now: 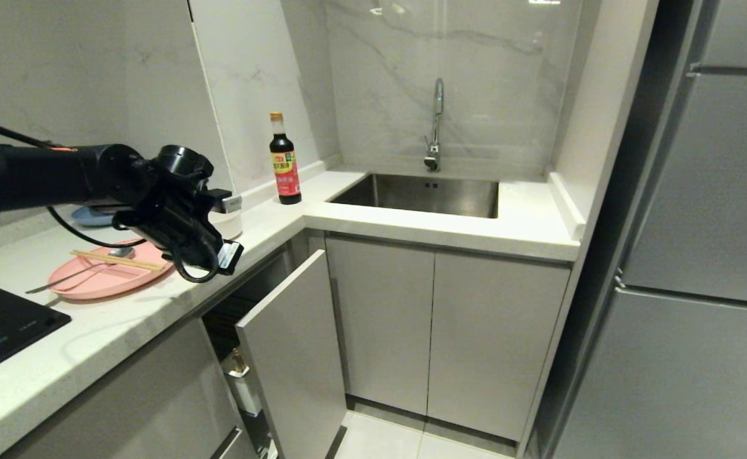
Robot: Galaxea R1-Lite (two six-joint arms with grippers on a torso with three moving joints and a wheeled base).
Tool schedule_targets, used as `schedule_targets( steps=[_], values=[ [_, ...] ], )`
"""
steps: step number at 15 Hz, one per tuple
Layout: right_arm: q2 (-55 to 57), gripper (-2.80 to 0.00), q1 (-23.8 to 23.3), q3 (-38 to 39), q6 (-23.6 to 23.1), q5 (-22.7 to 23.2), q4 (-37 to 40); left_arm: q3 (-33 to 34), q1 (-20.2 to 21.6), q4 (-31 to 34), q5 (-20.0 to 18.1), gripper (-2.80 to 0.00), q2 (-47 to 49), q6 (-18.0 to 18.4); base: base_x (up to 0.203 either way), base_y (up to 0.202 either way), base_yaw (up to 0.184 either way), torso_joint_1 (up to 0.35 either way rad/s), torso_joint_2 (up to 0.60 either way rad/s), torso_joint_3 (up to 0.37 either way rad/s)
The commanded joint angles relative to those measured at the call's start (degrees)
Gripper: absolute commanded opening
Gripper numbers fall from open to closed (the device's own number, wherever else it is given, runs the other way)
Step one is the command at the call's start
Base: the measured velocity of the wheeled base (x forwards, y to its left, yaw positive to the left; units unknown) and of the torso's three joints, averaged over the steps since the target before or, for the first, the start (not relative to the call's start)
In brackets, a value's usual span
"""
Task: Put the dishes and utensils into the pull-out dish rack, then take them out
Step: Open the cupboard
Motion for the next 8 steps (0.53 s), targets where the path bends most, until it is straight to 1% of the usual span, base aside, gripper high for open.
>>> schedule_targets(
  steps=[1,3,5,8],
  values=[
    [0.03,-2.8,0.04,0.0,0.0,0.02,0.0,-2.23,-0.08,0.13,0.01,-2.8,5.05,-0.01,0.0,0.0,0.0,0.0,0.0,0.0],
    [0.03,-2.8,0.03,0.0,0.0,0.02,0.0,-3.88,-0.15,-1.62,0.01,-2.8,8.55,-0.48,0.0,0.0,0.0,0.0,0.0,0.0],
    [0.05,-2.8,0.02,0.0,0.0,0.02,0.0,-5.13,-0.19,-5.64,0.0,-2.8,11.09,-1.19,0.0,0.0,0.0,0.0,0.0,0.0],
    [-0.03,-2.8,0.04,0.0,0.0,0.02,0.0,-6.91,-0.93,-6.78,0.02,-2.8,13.46,-1.77,0.0,0.0,0.0,0.0,0.0,0.0]
  ],
)
